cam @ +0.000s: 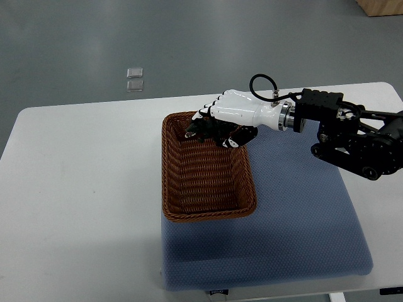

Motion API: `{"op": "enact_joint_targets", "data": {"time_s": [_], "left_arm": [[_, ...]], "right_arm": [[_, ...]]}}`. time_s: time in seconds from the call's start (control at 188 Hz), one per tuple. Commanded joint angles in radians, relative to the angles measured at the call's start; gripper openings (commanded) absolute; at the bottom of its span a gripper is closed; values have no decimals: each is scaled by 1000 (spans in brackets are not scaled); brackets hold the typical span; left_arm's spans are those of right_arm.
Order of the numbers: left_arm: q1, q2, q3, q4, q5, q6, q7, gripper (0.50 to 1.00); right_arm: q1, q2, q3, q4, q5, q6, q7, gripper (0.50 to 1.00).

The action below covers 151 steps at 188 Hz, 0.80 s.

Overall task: Place crocodile in brown basket with right hand
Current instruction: 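Lift the crocodile and carry it over the wicker basket, then open the right hand to release the crocodile into the basket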

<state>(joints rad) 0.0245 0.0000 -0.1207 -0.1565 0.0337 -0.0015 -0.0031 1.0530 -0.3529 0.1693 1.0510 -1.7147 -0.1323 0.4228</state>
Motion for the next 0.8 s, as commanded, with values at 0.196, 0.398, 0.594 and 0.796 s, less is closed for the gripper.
{"op": "enact_joint_targets", "data": {"time_s": [0.196,0.398,0.594,0.796], "left_arm": [[0,0,1,0,0,0,0,1000],[0,0,0,0,0,0,0,1000],[0,0,1,0,0,0,0,1000],[0,0,0,0,0,0,0,1000]], "right_arm": [[-18,37,-54,-14,-6,2,1,682],[-22,38,-50,-23,-6,-1,-2,872],[-21,32,-40,-37,-6,0,-2,915],[-33,5,51,-39,7,22,1,915]]}}
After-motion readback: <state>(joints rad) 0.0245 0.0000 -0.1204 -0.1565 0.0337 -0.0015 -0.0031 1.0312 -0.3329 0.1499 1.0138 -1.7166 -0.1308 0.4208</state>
